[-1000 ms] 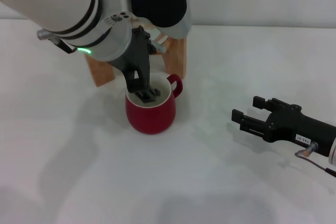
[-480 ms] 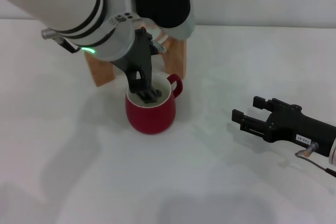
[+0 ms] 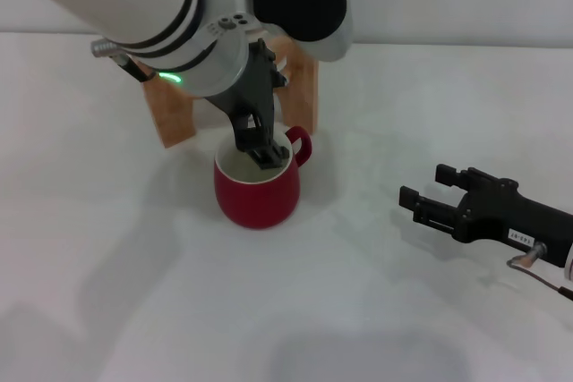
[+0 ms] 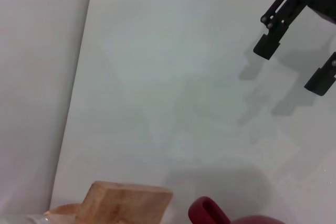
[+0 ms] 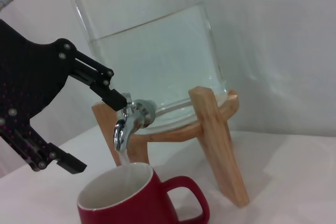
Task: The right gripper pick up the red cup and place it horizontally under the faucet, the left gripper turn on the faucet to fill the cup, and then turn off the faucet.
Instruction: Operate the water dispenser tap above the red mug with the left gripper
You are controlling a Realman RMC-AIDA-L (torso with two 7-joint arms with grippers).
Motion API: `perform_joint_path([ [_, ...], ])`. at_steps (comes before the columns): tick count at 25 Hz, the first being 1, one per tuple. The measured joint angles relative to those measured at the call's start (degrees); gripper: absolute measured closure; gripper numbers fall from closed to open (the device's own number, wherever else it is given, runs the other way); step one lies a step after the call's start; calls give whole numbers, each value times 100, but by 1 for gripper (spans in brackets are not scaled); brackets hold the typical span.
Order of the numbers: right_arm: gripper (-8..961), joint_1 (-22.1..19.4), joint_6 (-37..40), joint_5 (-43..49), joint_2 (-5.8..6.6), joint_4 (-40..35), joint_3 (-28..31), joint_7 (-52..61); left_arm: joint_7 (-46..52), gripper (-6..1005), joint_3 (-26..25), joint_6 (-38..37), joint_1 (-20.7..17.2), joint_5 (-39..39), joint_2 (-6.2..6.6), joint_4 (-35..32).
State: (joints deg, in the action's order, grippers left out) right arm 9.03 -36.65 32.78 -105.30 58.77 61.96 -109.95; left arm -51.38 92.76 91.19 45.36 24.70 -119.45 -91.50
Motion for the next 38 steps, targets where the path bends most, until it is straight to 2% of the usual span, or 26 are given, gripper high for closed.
perform_joint_path([
  [38, 185, -7, 18, 0, -25, -68, 62, 0, -2, 118, 25, -396, 210, -266, 10, 281],
])
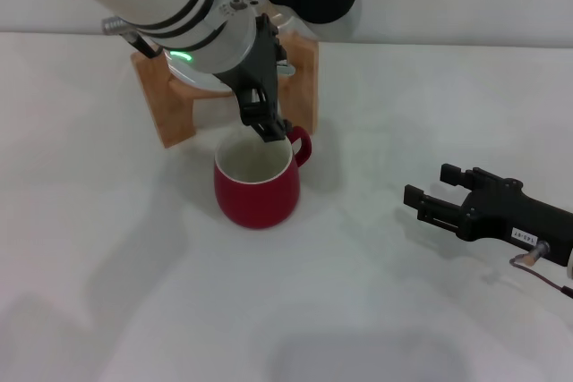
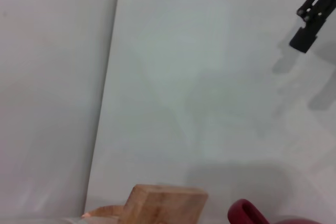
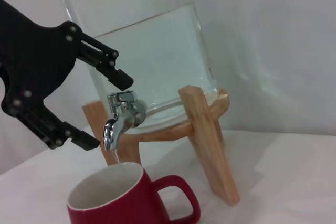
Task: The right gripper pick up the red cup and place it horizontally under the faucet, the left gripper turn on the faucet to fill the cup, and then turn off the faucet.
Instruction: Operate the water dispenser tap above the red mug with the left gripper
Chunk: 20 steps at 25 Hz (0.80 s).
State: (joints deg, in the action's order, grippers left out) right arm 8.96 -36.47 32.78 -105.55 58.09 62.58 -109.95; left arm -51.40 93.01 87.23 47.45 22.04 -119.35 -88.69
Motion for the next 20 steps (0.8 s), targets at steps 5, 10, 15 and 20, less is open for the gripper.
perform_joint_path([
  [5, 185, 6, 7, 0, 0, 0, 15, 0, -7, 118, 11, -35, 1, -7, -1, -1],
  [10, 185, 3, -6, 0, 0, 0, 55, 0, 10, 118, 38, -46, 1, -8, -3, -161],
  [15, 185, 1, -11, 0, 0, -18, 63, 0, 12, 118, 121, 35, -10, 97, -9, -297],
  [20, 185, 0, -20, 0, 0, -57, 64, 39, 13, 118, 304, 45, -55, 108, -10, -262],
])
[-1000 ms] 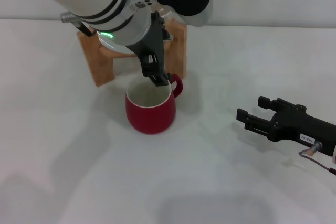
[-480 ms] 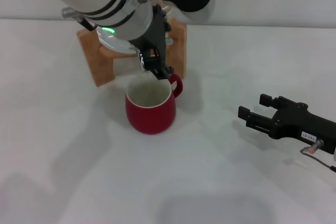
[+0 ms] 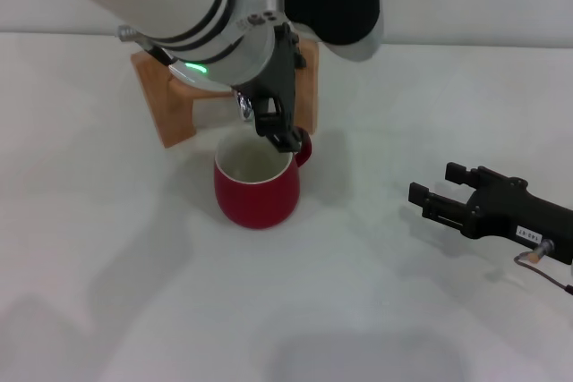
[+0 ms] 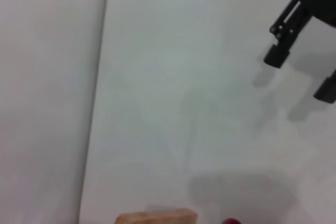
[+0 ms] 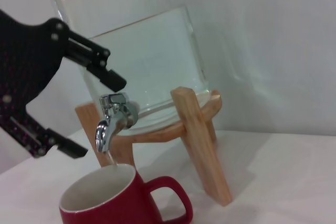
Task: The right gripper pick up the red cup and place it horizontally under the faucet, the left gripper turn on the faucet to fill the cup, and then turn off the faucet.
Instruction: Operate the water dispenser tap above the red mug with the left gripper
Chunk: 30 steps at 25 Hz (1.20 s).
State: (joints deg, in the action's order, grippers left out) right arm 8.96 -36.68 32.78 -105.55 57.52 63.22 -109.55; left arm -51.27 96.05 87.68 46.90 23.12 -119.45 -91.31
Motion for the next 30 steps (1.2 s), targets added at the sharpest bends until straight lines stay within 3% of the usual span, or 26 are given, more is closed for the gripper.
perform_joint_path([
  [30, 185, -26, -6, 0, 0, -13, -3, 40, 45, 119, 193, -209, 65, -137, -3, 316],
])
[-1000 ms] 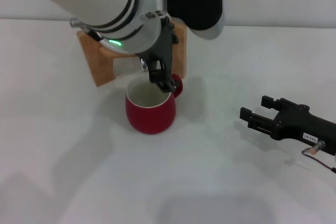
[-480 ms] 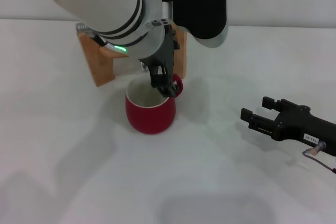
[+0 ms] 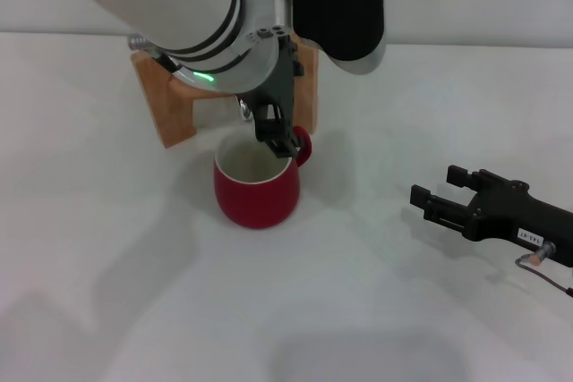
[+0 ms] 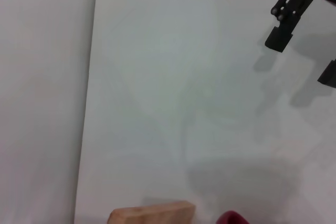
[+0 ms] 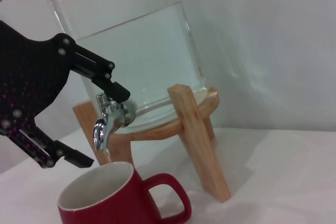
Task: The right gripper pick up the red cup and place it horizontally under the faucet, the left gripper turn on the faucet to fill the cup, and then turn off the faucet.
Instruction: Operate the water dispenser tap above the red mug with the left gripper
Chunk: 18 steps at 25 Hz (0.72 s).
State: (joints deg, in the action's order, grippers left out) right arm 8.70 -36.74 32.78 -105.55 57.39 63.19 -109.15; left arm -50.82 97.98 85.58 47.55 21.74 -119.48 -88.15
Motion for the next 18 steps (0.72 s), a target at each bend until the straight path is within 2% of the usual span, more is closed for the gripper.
perform_joint_path([
  [18, 185, 26, 0, 0, 0, 1, 9, -1, 11, 119, -16, -94, 0, -183, -6, 90],
])
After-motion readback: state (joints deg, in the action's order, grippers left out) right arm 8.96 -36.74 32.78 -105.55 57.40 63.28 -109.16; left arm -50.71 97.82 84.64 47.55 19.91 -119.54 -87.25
